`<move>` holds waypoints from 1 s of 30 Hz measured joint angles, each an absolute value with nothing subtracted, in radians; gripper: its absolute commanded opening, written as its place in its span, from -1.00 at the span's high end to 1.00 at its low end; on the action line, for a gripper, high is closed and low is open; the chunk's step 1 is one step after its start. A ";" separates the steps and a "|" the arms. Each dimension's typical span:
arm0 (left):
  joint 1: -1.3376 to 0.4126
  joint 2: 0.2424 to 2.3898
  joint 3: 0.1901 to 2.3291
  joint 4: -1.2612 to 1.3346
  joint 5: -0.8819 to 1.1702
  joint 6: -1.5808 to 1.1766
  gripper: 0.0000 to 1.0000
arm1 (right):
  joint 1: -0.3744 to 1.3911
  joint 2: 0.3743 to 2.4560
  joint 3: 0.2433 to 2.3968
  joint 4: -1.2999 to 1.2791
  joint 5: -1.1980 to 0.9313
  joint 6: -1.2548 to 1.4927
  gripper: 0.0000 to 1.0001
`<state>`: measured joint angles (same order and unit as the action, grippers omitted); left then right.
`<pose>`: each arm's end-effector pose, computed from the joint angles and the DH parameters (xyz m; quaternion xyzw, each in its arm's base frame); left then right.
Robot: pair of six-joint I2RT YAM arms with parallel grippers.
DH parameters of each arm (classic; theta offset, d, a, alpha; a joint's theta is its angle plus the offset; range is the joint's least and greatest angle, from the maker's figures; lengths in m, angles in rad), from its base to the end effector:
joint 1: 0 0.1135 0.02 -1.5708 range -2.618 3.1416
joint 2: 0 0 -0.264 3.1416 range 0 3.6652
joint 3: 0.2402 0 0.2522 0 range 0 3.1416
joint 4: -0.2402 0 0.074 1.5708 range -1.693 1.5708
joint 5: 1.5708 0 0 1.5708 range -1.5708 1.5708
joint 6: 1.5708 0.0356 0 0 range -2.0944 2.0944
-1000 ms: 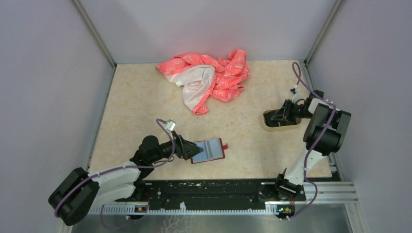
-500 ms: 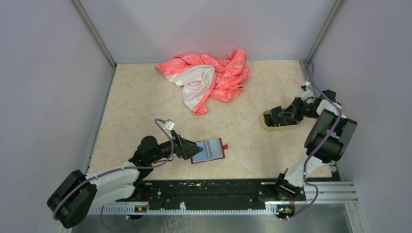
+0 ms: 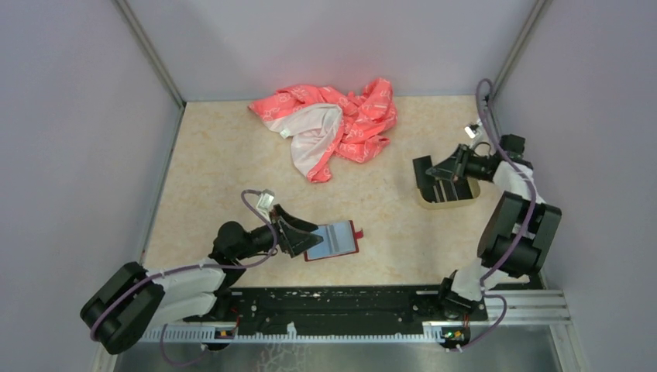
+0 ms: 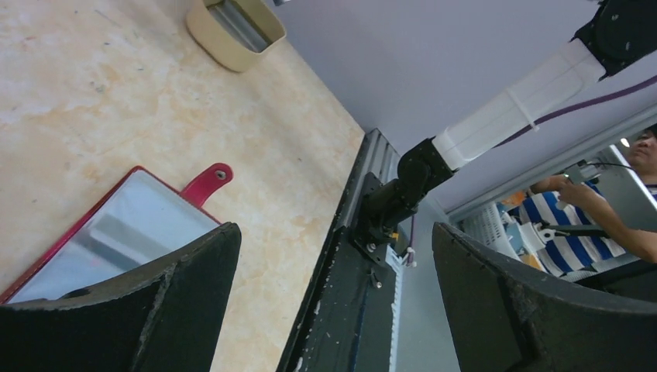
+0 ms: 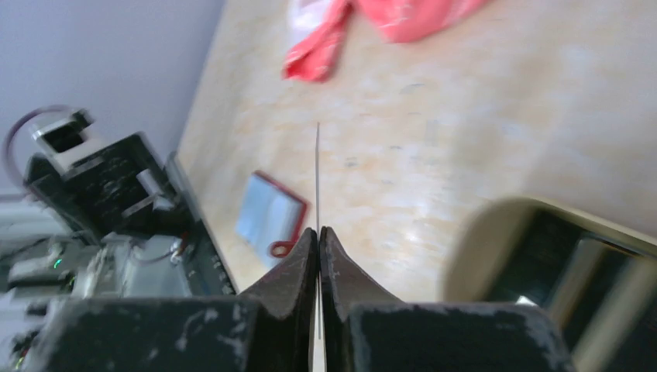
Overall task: Put the credit cards into the card holder
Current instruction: Pick up the credit card from the storage box, then insert the credit card into the card holder.
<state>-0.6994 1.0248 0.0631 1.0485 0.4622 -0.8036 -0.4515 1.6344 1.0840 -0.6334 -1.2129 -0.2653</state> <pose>0.1258 -0.1266 0.1817 0.1344 0.6657 -0.6030 0.4186 0.2931 -0.1051 0.2199 -0.0342 0.8130 0.4684 0.3442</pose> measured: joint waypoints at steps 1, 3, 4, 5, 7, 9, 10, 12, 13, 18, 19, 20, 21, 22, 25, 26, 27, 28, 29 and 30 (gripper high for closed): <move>-0.699 1.047 0.064 1.093 0.472 -0.816 -0.97 | -0.412 1.601 1.059 -0.585 -1.239 -0.220 1.00; -0.699 1.087 0.072 1.165 0.482 -0.842 -0.95 | -0.300 1.520 0.982 -0.408 -1.289 -0.063 1.00; -0.699 1.106 0.083 1.192 0.484 -0.855 -0.92 | -0.239 1.482 0.937 -0.289 -1.308 0.039 1.00; -0.699 1.124 0.096 1.215 0.484 -0.870 -0.87 | -0.198 1.456 0.902 -0.188 -1.321 0.124 1.00; -0.699 1.152 0.129 1.248 0.479 -0.901 -0.80 | -0.103 1.399 0.802 0.083 -1.336 0.356 1.00; -0.700 1.171 0.161 1.267 0.465 -0.924 -0.73 | -0.067 1.375 0.737 0.299 -1.340 0.566 1.00; -0.701 1.188 0.189 1.277 0.448 -0.938 -0.70 | -0.058 1.374 0.712 0.413 -1.337 0.682 1.00; -0.702 1.199 0.210 1.279 0.429 -0.948 -0.66 | -0.044 1.377 0.679 0.600 -1.330 0.883 1.00; -0.707 1.210 0.227 1.278 0.410 -0.955 -0.63 | -0.038 1.380 0.667 0.688 -1.328 0.978 1.00; -0.745 1.279 0.336 1.230 0.317 -0.973 -0.51 | 0.033 1.399 0.662 0.896 -1.316 1.266 1.00; -0.756 1.299 0.362 1.219 0.300 -0.976 -0.48 | 0.051 1.404 0.662 0.899 -1.314 1.304 1.00; -0.765 1.319 0.384 1.206 0.286 -0.980 -0.47 | 0.062 1.410 0.662 0.898 -1.312 1.327 1.00; -0.773 1.338 0.405 1.196 0.271 -0.986 -0.46 | 0.076 1.418 0.662 0.897 -1.309 1.352 1.00; -0.781 1.362 0.430 1.183 0.258 -0.995 -0.45 | 0.088 1.428 0.662 0.895 -1.307 1.375 1.00; -0.799 1.423 0.493 1.126 0.224 -1.022 -0.44 | 0.112 1.459 0.662 0.889 -1.299 1.428 1.00; -0.804 1.435 0.508 1.105 0.213 -1.031 -0.44 | 0.117 1.467 0.662 0.889 -1.296 1.443 1.00; -0.808 1.445 0.522 1.082 0.201 -1.041 -0.43 | 0.122 1.475 0.662 0.889 -1.293 1.457 1.00; -0.812 1.452 0.532 1.066 0.192 -1.049 -0.41 | 0.125 1.480 0.662 0.889 -1.290 1.465 1.00; -0.817 1.460 0.543 1.053 0.181 -1.060 -0.37 | 0.127 1.484 0.662 0.889 -1.287 1.472 1.00; -0.821 1.469 0.552 1.047 0.175 -1.070 -0.31 | 0.130 1.486 0.662 0.889 -1.285 1.478 1.00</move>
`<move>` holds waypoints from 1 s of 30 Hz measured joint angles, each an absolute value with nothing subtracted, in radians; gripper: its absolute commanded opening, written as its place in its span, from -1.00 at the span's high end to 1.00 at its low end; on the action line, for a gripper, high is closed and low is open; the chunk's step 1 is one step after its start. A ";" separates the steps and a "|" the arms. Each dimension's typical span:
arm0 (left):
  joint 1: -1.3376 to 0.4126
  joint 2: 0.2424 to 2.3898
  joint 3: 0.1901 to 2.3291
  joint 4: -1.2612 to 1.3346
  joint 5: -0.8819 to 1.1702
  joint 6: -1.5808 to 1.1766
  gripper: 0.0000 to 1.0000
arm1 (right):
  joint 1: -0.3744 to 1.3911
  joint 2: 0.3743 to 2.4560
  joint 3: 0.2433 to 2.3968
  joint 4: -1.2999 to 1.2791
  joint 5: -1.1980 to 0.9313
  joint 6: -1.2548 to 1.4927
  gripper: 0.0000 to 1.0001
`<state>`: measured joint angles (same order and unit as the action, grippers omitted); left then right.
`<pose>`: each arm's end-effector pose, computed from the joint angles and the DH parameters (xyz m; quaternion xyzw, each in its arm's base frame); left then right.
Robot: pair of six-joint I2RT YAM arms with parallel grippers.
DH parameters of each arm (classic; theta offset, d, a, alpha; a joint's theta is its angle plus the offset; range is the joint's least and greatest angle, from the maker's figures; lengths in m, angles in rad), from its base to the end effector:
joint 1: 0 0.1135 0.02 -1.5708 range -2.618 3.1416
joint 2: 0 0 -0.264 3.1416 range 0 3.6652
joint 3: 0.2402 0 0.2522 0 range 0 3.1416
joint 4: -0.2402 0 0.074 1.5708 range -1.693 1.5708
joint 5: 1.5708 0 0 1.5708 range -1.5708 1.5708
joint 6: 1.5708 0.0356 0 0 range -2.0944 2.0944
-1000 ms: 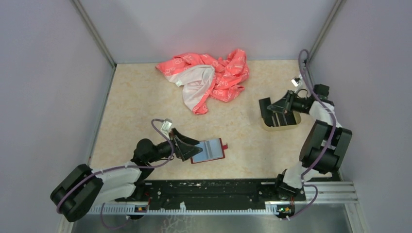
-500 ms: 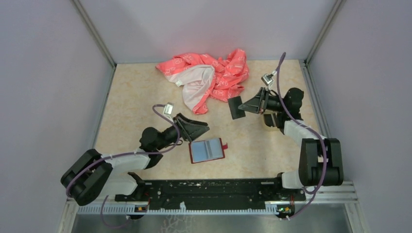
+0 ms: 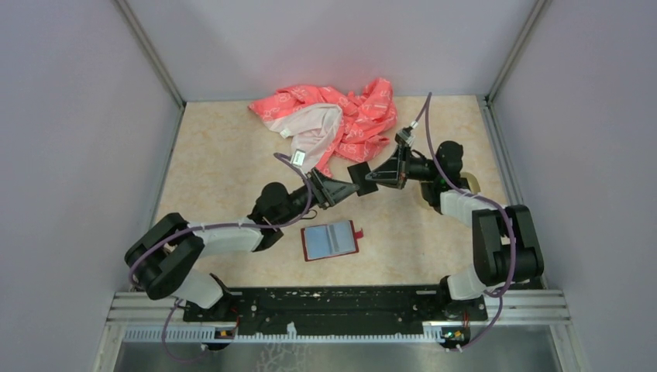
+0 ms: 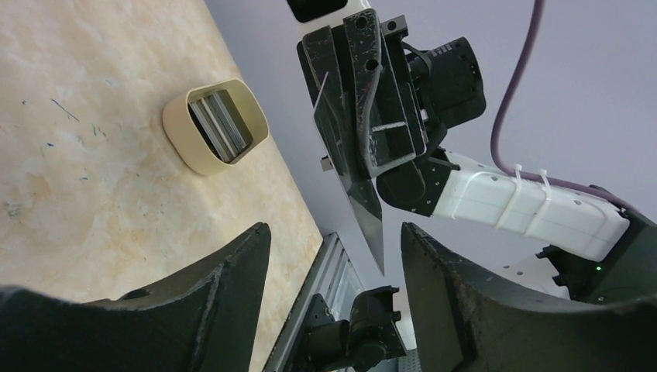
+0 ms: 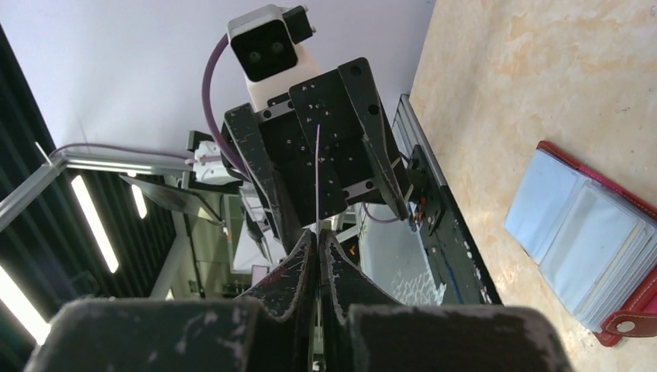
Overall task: Put the credit cards into the card holder
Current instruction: Insert the credit card into the card holder.
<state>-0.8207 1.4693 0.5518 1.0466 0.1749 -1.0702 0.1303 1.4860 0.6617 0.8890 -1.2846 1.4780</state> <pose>0.1986 -0.2222 0.2321 -0.0167 0.6606 -0.6405 0.3913 0.2850 0.0718 0.2429 0.0002 0.7006 0.7050 0.1102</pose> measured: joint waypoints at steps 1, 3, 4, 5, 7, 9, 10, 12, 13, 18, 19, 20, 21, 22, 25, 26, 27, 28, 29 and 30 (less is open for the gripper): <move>-0.824 1.479 0.559 1.043 0.171 -1.080 -0.25 | 0.133 1.486 0.662 0.889 -1.284 1.478 1.00; -0.829 1.502 0.576 1.044 0.171 -1.096 -0.07 | 0.144 1.486 0.662 0.887 -1.283 1.477 1.00; -0.830 1.515 0.583 1.044 0.172 -1.108 0.11 | 0.149 1.486 0.662 0.883 -1.283 1.472 1.00; -0.830 1.526 0.589 1.046 0.173 -1.114 0.36 | 0.155 1.486 0.662 0.872 -1.283 1.462 1.00; -0.830 1.540 0.593 1.055 0.181 -1.137 0.95 | 0.164 1.486 0.662 0.846 -1.276 1.435 1.00; -0.830 1.542 0.595 1.080 0.187 -1.153 1.00 | 0.163 1.486 0.662 0.811 -1.267 1.398 1.00; -0.831 1.542 0.596 1.086 0.189 -1.150 1.00 | 0.163 1.486 0.662 0.803 -1.267 1.382 0.85; -0.831 1.542 0.594 1.082 0.193 -1.151 1.00 | 0.164 1.486 0.665 0.791 -1.269 1.332 0.35; -0.831 1.542 0.591 1.082 0.196 -1.146 1.00 | 0.167 1.486 0.672 0.775 -1.274 1.297 0.15; -0.826 1.525 0.520 1.148 0.245 -1.064 1.00 | 0.175 1.479 0.721 0.712 -1.342 1.098 -0.63; -0.823 1.515 0.493 1.164 0.266 -1.032 1.00 | 0.175 1.466 0.729 0.686 -1.354 1.041 -0.73; -0.822 1.502 0.466 1.179 0.287 -0.999 1.00 | 0.175 1.443 0.735 0.644 -1.362 0.967 -0.85; -0.820 1.485 0.434 1.194 0.307 -0.964 1.00 | 0.175 1.411 0.738 0.588 -1.366 0.882 -0.94; -0.817 1.465 0.406 1.206 0.322 -0.936 1.00 | 0.178 1.366 0.746 0.488 -1.363 0.767 -0.97; -0.815 1.401 0.326 1.253 0.353 -0.852 1.00 | 0.218 1.252 0.785 0.222 -1.324 0.425 -0.94; -0.815 1.380 0.305 1.271 0.364 -0.830 1.00 | 0.248 1.224 0.794 0.162 -1.300 0.321 -0.88; -0.815 1.364 0.290 1.293 0.376 -0.810 1.00 | 0.284 1.205 0.802 0.113 -1.285 0.238 -0.83; -0.815 1.356 0.284 1.310 0.385 -0.796 1.00 | 0.310 1.200 0.805 0.081 -1.276 0.178 -0.75; -0.815 1.351 0.281 1.333 0.395 -0.783 1.00 | 0.337 1.201 0.810 0.043 -1.268 0.120 -0.67; -0.815 1.349 0.279 1.355 0.403 -0.773 1.00 | 0.364 1.215 0.818 -0.002 -1.257 0.064 -0.58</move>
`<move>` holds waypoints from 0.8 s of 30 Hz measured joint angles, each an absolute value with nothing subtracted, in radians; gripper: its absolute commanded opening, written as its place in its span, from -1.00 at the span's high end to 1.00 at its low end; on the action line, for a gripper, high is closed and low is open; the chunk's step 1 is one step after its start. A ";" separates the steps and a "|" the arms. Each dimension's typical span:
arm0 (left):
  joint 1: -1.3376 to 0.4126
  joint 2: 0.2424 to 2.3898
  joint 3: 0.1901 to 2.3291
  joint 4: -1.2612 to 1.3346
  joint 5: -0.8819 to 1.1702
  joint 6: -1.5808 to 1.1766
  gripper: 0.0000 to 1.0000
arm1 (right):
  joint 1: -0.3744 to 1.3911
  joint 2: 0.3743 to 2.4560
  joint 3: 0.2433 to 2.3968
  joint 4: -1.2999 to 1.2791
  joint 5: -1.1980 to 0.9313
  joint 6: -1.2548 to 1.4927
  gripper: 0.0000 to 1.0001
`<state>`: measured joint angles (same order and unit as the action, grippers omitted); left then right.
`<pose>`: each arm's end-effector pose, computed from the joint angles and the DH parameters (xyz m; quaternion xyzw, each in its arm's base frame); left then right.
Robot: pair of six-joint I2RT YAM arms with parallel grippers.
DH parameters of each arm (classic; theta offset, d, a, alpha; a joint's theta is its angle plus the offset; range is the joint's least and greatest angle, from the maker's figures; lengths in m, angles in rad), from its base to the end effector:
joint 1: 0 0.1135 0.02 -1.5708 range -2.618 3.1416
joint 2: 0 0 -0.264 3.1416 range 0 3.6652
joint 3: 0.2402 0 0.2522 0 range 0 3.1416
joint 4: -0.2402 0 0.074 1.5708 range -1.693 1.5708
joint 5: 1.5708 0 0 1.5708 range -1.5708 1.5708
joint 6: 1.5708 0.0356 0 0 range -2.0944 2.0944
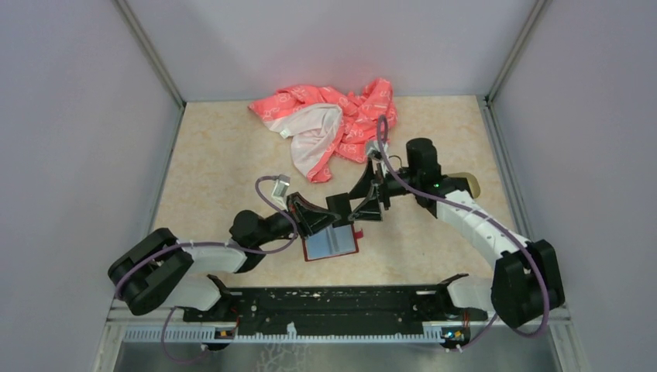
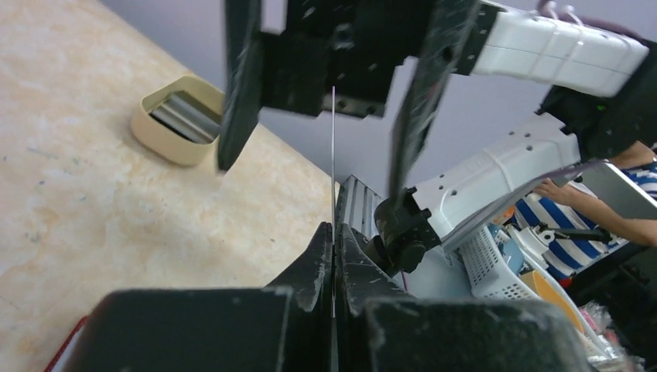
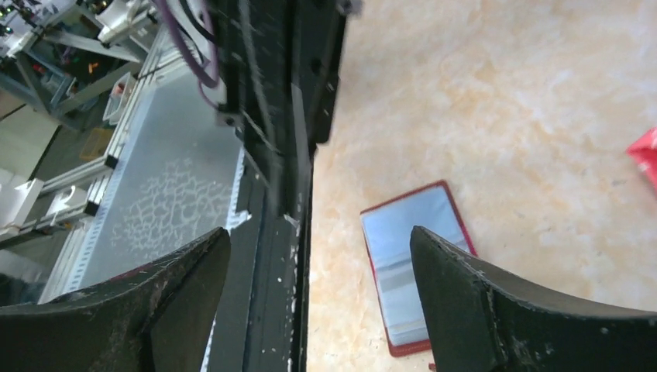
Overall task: Put the credit cards into the card holder
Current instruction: Insert the credit card into the card holder.
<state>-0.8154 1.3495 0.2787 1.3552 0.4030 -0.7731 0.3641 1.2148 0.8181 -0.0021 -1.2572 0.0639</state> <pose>0.1507 -0.1804 0.2148 0.1725 0.5841 -0.6434 0.4638 0.2266 0.1226 0.2886 -0.4223 0.6177 0.5737 0.3331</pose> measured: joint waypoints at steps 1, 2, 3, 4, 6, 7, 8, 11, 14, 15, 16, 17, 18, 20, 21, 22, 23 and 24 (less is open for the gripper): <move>-0.815 1.349 0.276 1.380 0.410 -0.764 1.00 | 0.383 1.234 0.824 -0.041 -1.245 0.017 -0.49; -0.815 1.349 0.273 1.400 0.413 -0.758 1.00 | 0.397 1.256 0.829 -0.079 -1.229 -0.022 -0.42; -0.815 1.349 0.270 1.421 0.418 -0.753 1.00 | 0.408 1.274 0.833 -0.110 -1.219 -0.051 -0.35; -0.815 1.350 0.266 1.441 0.420 -0.748 1.00 | 0.418 1.293 0.835 -0.141 -1.205 -0.081 -0.29; -0.814 1.358 0.260 1.454 0.425 -0.739 1.00 | 0.439 1.316 0.840 -0.191 -1.198 -0.123 -0.01; -0.812 1.365 0.258 1.460 0.426 -0.738 1.00 | 0.453 1.318 0.841 -0.210 -1.194 -0.142 0.12; -0.812 1.372 0.257 1.467 0.426 -0.736 1.00 | 0.466 1.318 0.842 -0.226 -1.191 -0.162 0.25; -0.811 1.379 0.257 1.483 0.424 -0.726 1.00 | 0.492 1.318 0.856 -0.260 -1.196 -0.193 0.56; -0.809 1.380 0.257 1.485 0.420 -0.716 1.00 | 0.495 1.317 0.867 -0.274 -1.205 -0.204 0.79; -0.807 1.380 0.257 1.485 0.419 -0.712 1.00 | 0.495 1.317 0.867 -0.274 -1.209 -0.204 0.90; -0.807 1.380 0.257 1.485 0.419 -0.709 1.00 | 0.495 1.317 0.867 -0.276 -1.213 -0.205 1.00; -0.807 1.380 0.257 1.484 0.418 -0.705 1.00 | 0.495 1.317 0.867 -0.278 -1.217 -0.205 1.00; -0.807 1.380 0.257 1.483 0.418 -0.701 0.96 | 0.495 1.317 0.867 -0.278 -1.222 -0.206 1.00; -0.806 1.380 0.257 1.481 0.419 -0.696 0.62 | 0.495 1.317 0.868 -0.284 -1.228 -0.207 1.00; -0.806 1.380 0.257 1.481 0.419 -0.690 0.44 | 0.495 1.317 0.871 -0.291 -1.229 -0.208 1.00; -0.806 1.379 0.257 1.481 0.421 -0.685 0.26 | 0.495 1.317 0.873 -0.296 -1.228 -0.211 1.00; -0.806 1.374 0.257 1.478 0.422 -0.678 0.09 | 0.495 1.317 0.878 -0.303 -1.227 -0.215 1.00; -0.806 1.365 0.257 1.468 0.425 -0.671 -0.07 | 0.495 1.318 0.881 -0.309 -1.225 -0.220 1.00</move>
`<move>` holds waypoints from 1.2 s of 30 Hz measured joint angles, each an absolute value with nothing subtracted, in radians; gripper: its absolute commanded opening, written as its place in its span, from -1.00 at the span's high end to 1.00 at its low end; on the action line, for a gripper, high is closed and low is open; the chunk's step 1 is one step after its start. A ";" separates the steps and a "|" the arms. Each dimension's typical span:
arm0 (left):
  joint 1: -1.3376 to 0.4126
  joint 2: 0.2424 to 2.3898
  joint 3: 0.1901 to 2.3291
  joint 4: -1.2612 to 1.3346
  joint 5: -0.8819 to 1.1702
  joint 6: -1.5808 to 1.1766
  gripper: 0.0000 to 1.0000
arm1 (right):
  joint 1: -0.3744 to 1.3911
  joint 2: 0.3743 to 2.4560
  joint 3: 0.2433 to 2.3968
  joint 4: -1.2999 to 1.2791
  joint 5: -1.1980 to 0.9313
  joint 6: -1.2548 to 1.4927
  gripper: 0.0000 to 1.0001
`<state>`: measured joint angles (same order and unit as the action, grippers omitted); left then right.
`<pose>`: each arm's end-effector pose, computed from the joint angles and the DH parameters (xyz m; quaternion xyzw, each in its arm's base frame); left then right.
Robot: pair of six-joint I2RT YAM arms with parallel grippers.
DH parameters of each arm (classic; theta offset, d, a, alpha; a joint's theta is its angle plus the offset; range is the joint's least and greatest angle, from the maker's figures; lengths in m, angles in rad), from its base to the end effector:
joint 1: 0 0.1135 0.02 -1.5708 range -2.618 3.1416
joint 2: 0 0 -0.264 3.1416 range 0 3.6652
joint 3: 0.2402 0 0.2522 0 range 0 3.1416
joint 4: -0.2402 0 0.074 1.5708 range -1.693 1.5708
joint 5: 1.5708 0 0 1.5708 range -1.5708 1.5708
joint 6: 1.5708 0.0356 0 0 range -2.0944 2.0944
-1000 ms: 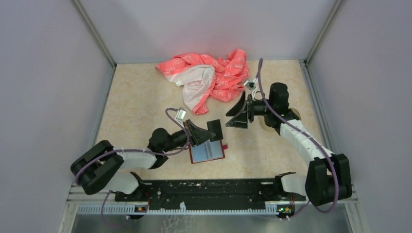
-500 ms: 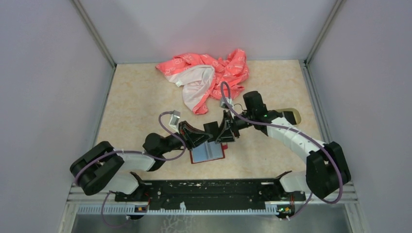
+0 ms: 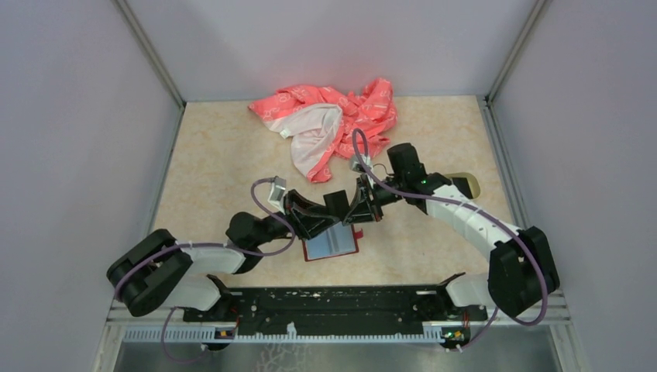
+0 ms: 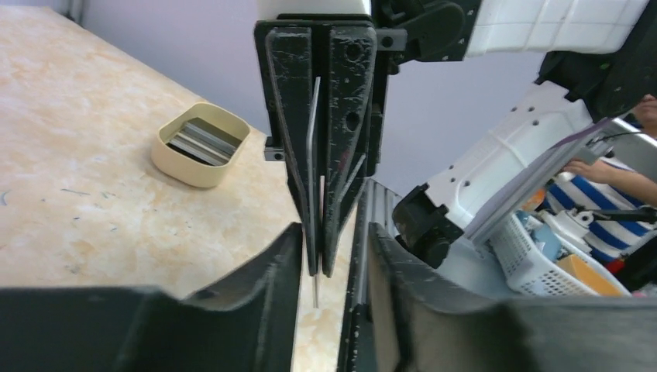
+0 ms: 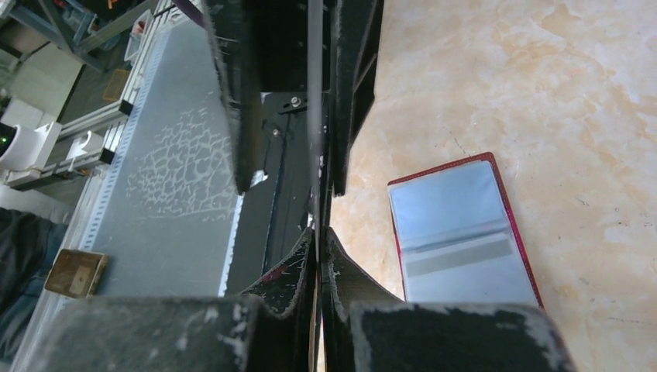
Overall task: Put the credit cards into the card holder
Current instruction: Insert the credit card into the card holder.
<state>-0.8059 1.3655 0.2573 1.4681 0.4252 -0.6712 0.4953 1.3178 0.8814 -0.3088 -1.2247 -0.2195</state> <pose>0.1478 -0.1752 0.2170 0.2105 0.5434 -0.6299 0.5135 0.2168 0.1552 0.2616 -0.4782 0.6215 0.5666 0.2528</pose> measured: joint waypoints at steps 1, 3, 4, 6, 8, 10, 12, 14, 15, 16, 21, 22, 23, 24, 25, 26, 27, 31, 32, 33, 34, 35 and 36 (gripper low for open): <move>-0.803 1.348 0.257 1.451 0.429 -0.661 -0.24 | 0.495 1.318 0.887 -0.318 -1.224 -0.226 1.00; -0.794 1.287 0.260 1.390 0.444 -0.632 -0.42 | 0.495 1.321 0.903 -0.341 -1.224 -0.244 1.00; -0.781 1.262 0.262 1.367 0.448 -0.617 -0.54 | 0.495 1.326 0.914 -0.358 -1.224 -0.256 1.00; -0.760 1.188 0.284 1.251 0.461 -0.580 -0.67 | 0.496 1.344 0.939 -0.391 -1.225 -0.282 1.00; -0.744 1.110 0.334 1.103 0.472 -0.520 -0.69 | 0.498 1.368 0.961 -0.429 -1.225 -0.317 1.00; -0.737 1.055 0.386 0.973 0.483 -0.463 -0.65 | 0.505 1.390 0.979 -0.481 -1.223 -0.361 1.00; -0.732 1.024 0.432 0.863 0.492 -0.411 -0.54 | 0.514 1.402 0.991 -0.529 -1.221 -0.400 1.00; -0.725 1.012 0.477 0.749 0.514 -0.361 -0.47 | 0.524 1.416 1.008 -0.581 -1.221 -0.446 1.00; -0.720 1.013 0.494 0.704 0.525 -0.344 -0.43 | 0.528 1.421 1.016 -0.604 -1.220 -0.464 1.00; -0.714 1.016 0.511 0.655 0.537 -0.328 -0.38 | 0.530 1.427 1.024 -0.622 -1.220 -0.480 1.00; -0.698 1.040 0.558 0.500 0.601 -0.282 -0.03 | 0.534 1.438 1.036 -0.680 -1.219 -0.537 1.00; -0.697 1.043 0.564 0.475 0.613 -0.274 0.05 | 0.534 1.438 1.036 -0.686 -1.219 -0.544 1.00; -0.695 1.044 0.569 0.455 0.621 -0.269 0.19 | 0.535 1.438 1.036 -0.692 -1.219 -0.550 1.00; -0.694 1.043 0.576 0.432 0.630 -0.263 0.29 | 0.535 1.438 1.036 -0.699 -1.217 -0.554 1.00; -0.694 1.042 0.582 0.414 0.637 -0.255 0.37 | 0.535 1.438 1.036 -0.704 -1.214 -0.558 1.00; -0.694 1.038 0.585 0.401 0.641 -0.253 0.44 | 0.535 1.438 1.036 -0.706 -1.211 -0.562 1.00; -0.693 1.033 0.588 0.390 0.645 -0.249 0.54 | 0.535 1.439 1.036 -0.707 -1.207 -0.566 1.00; -0.693 1.009 0.591 0.366 0.667 -0.239 1.00 | 0.542 1.444 1.037 -0.719 -1.191 -0.581 1.00; -0.693 1.008 0.591 0.362 0.675 -0.239 1.00 | 0.548 1.445 1.037 -0.721 -1.187 -0.585 1.00; -0.693 1.010 0.592 0.359 0.681 -0.240 1.00 | 0.551 1.446 1.037 -0.724 -1.182 -0.586 1.00; -0.693 1.012 0.592 0.358 0.688 -0.241 1.00 | 0.555 1.448 1.037 -0.727 -1.176 -0.591 1.00; -0.693 1.016 0.592 0.358 0.696 -0.242 1.00 | 0.559 1.449 1.037 -0.729 -1.170 -0.595 0.99; -0.691 1.020 0.592 0.358 0.704 -0.243 1.00 | 0.561 1.450 1.037 -0.731 -1.166 -0.599 0.87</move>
